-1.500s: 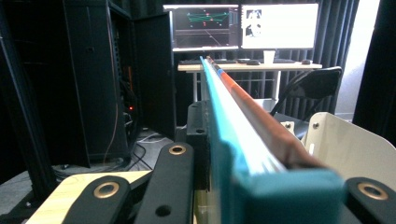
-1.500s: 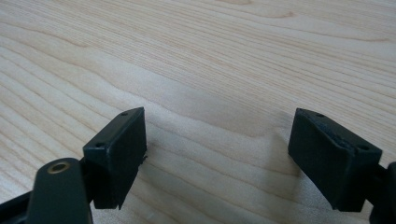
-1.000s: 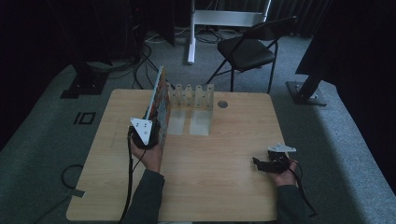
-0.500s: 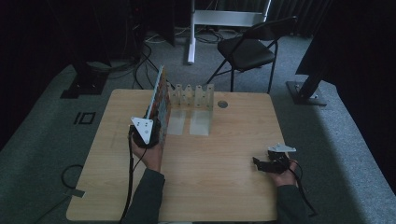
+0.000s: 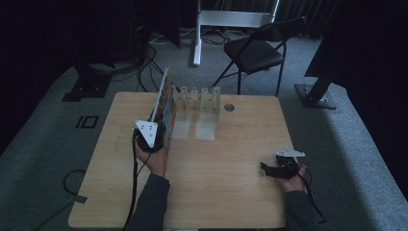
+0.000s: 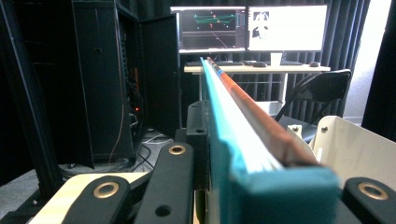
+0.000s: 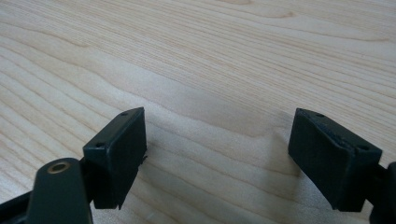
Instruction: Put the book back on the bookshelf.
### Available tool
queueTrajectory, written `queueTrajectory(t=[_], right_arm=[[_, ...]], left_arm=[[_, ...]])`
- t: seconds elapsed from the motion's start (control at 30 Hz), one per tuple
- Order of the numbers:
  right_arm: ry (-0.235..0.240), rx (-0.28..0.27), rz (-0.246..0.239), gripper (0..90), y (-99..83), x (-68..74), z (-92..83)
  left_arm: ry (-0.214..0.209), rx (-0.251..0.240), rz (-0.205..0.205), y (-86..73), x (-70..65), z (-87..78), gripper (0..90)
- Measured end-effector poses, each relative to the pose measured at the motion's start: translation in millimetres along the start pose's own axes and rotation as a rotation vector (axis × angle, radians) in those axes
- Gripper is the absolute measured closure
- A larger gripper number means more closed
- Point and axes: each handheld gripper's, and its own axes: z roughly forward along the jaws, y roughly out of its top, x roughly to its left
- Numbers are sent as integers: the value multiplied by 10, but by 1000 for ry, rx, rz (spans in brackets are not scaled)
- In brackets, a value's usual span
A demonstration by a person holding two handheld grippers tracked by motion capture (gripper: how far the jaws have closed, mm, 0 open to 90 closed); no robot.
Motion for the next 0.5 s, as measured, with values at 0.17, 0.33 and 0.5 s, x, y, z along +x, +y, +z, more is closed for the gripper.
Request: queueTrajectory(t=[0.17, 0.33, 0.5], right_arm=[[0, 0, -1, 189, 0, 0, 0], [0, 0, 0, 189, 0, 0, 0], [0, 0, 0, 189, 0, 0, 0]], left_arm=[[-1, 2, -6, 1, 8, 0, 801], [-5, 2, -11, 0, 23, 1, 801], [-7, 2, -17, -1, 32, -1, 801]])
